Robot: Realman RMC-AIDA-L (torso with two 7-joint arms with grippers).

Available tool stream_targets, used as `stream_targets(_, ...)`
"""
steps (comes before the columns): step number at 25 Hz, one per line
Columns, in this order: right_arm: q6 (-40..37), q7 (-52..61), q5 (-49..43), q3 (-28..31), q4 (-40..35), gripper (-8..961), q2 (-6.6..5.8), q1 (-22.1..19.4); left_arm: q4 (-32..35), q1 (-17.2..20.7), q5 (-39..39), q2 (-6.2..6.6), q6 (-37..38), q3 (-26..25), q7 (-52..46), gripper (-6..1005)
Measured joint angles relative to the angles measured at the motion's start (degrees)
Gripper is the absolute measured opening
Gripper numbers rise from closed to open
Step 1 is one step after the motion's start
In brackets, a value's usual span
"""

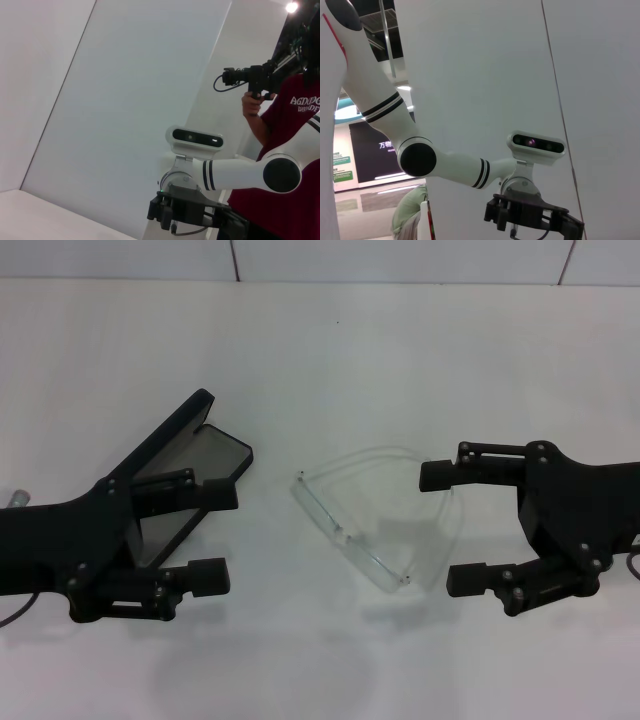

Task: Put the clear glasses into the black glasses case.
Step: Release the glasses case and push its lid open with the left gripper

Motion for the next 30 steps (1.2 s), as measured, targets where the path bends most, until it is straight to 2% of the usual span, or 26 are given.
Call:
stream_targets(12,-0.2,0.0,0.0,0.2,0.0,876,-0.08,-0.2,0.0,0.2,0.0,-0.36,0.0,-0.4,-0.5,862)
stream_targets(15,-0.2,0.0,0.0,1.7,0.0,873,-0.23,-0.5,0.2,0.2,0.0,-1.02,-0.2,-4.0,-1.8,862)
stream_targets(19,0.8,-0.3,-0.2,6.8,-0.1,870,-0.69,-1.9,2.4,0.2,0.3,-2.49,-1.7,-13.2,-4.7,861)
stream_targets(21,2.1,-0.6,-0.2,10.1,-0.2,868,-0.89,-2.8,6.2,0.1,0.3,-3.45,-3.6,-16.4,-8.1,861)
stream_targets(23,3.8,-1.1,-0.2,14.6,-0.2,866,-1.02,-4.0,13.0,0.2,0.4,-4.66,-6.6,-17.9,-13.3,861)
stream_targets(26,5.2,-1.6,-0.3,19.7,-0.8,864,-1.15,-5.5,25.2,0.3,1.5,-6.67,-11.8,-18.2,-22.4,860)
stream_targets(30,5.4,-1.6,-0.3,23.6,-1.6,860,-1.23,-7.4,40.3,0.0,9.8,-8.92,-18.2,-17.6,-34.0,857)
